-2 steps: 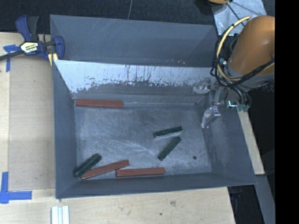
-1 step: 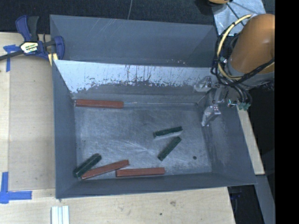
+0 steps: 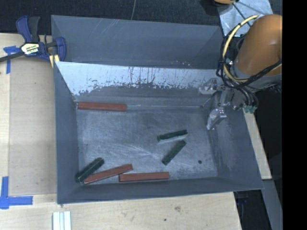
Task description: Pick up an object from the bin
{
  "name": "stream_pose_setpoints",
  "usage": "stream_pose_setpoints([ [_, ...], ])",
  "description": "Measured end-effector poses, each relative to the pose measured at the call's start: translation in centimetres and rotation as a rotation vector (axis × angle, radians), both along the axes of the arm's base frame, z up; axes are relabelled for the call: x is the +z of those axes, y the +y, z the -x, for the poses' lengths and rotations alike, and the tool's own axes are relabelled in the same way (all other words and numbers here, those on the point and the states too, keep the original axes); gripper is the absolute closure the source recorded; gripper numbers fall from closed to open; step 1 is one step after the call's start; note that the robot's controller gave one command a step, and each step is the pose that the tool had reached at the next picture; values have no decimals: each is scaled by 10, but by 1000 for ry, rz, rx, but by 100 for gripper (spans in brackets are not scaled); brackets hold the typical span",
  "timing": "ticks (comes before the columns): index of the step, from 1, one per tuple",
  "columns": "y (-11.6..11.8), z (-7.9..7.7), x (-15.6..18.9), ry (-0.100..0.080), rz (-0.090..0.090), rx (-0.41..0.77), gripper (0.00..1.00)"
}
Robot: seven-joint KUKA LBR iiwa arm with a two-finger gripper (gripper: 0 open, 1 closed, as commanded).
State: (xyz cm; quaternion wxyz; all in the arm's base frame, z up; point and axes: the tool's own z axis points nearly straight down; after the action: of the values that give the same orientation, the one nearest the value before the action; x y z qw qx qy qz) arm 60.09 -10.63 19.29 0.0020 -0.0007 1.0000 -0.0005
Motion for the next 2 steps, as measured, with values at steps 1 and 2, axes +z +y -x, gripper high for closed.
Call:
stream_pose_setpoints([
  [1, 9, 6, -27, 7, -2, 22, 0],
  [2, 28, 14, -116, -12, 2, 91, 100],
])
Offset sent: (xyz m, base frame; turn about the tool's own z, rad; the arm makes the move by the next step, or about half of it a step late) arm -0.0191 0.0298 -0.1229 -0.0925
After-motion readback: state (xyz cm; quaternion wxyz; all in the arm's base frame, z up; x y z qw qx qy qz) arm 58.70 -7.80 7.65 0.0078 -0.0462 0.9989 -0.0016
